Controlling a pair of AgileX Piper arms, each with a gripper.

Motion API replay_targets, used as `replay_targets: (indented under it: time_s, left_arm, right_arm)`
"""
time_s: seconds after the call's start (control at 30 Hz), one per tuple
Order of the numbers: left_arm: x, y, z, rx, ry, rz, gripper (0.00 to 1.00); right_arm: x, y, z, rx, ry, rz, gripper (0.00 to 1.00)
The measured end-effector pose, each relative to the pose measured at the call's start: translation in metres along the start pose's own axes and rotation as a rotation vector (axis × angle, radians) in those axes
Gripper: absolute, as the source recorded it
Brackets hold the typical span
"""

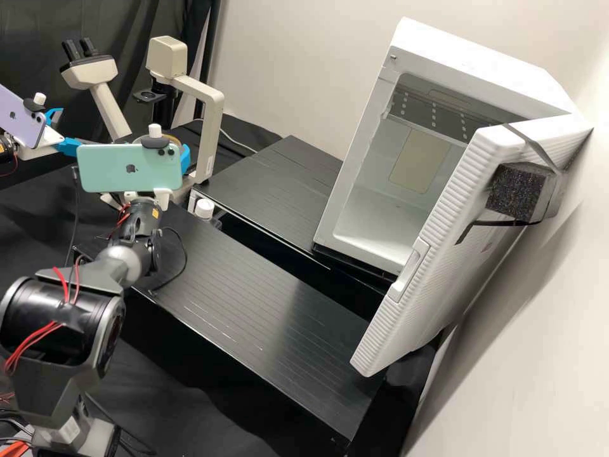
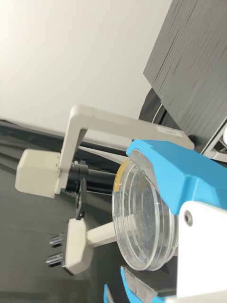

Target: Take out the petri dish and place it under the microscope.

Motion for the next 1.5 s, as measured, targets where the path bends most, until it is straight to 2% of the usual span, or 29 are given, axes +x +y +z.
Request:
replay_targets:
  time_s: [0.07,0.17,0.33,0.63,0.83,1.03,1.23,1.37,1.5]
  left_arm:
    - [0.000,0.000,0.000,0.000,0.000,0.000,1.00]
    - [0.000,0.000,0.000,0.000,0.000,0.000,1.00]
    - [0.000,0.000,0.000,0.000,0.000,0.000,1.00]
    - [0.000,0.000,0.000,0.000,0.000,0.000,1.00]
    - [0.000,0.000,0.000,0.000,0.000,0.000,1.00]
    - [0.000,0.000,0.000,0.000,0.000,0.000,1.00]
    - [0.000,0.000,0.000,0.000,0.000,0.000,1.00]
    - [0.000,0.000,0.000,0.000,0.000,0.000,1.00]
    - [0.000,0.000,0.000,0.000,0.000,0.000,1.00]
  right_arm:
    - [0.013,-0.003,-0.005,-0.021,-0.004,-0.016,0.00]
    - [0.031,-0.003,-0.014,-0.028,0.002,-0.035,0.00]
    - [0.062,-0.010,-0.024,-0.023,0.001,-0.089,0.00]
    - [0.101,-0.033,-0.027,-0.008,-0.004,-0.160,0.00]
    - [0.126,-0.042,-0.031,-0.037,-0.006,-0.163,0.00]
    - [0.145,-0.060,-0.016,-0.052,-0.063,-0.207,0.00]
    - [0.153,-0.064,0.013,-0.049,-0.140,-0.231,0.00]
    - [0.156,-0.061,0.022,-0.026,-0.157,-0.216,0.00]
    - [0.156,-0.062,0.021,-0.026,-0.139,-0.205,0.00]
